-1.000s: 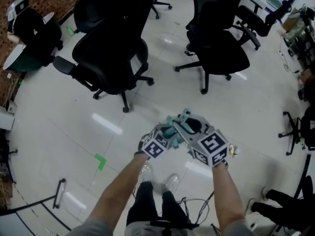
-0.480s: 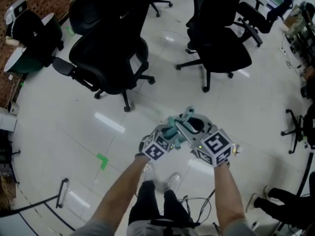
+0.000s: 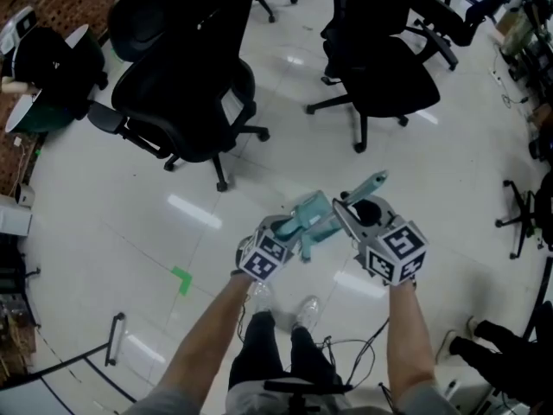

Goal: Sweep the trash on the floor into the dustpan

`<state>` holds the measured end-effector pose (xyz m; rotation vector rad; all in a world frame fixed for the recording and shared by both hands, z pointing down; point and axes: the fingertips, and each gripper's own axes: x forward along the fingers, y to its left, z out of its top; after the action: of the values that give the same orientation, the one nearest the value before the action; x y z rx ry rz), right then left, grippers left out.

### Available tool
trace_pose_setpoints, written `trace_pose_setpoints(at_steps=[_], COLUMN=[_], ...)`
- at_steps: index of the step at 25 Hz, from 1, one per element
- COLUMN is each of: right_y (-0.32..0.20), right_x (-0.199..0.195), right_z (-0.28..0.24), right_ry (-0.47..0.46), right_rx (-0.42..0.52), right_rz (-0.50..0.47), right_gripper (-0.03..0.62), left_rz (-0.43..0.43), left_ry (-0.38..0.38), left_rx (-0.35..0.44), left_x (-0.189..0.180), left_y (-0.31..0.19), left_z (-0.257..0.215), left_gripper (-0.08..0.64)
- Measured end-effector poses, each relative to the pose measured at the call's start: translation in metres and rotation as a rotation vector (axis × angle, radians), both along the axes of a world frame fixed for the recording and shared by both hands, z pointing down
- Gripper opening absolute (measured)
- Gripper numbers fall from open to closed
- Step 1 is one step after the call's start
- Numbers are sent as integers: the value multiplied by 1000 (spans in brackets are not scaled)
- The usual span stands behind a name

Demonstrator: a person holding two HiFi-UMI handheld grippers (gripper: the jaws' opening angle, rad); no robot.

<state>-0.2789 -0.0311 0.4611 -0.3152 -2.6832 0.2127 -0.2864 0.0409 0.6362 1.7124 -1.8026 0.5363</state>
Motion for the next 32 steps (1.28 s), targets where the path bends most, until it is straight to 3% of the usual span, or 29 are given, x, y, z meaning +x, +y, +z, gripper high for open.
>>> trace_pose_setpoints(at_steps=[7,12,23,32], right_y=[-5,-7,17,31], right_x=[39,67,120,129], right_z=[-14,-40,-101,-122], right_ry=[-6,-15,-49,-96], right_rx=[-3,20,129,170], right_rz=[74,154,305,336], right_gripper=[98,97,97,95], left_rz=[-27,-16,96,151], left_ry=[-25,-62,-126,-161], left_rx=[-6,-7,31,72], left_x=[-1,-3,15,20], left_y=[0,2,36,36], left_z=[-1,-38,-144,-182], left_gripper=[115,114,112,112])
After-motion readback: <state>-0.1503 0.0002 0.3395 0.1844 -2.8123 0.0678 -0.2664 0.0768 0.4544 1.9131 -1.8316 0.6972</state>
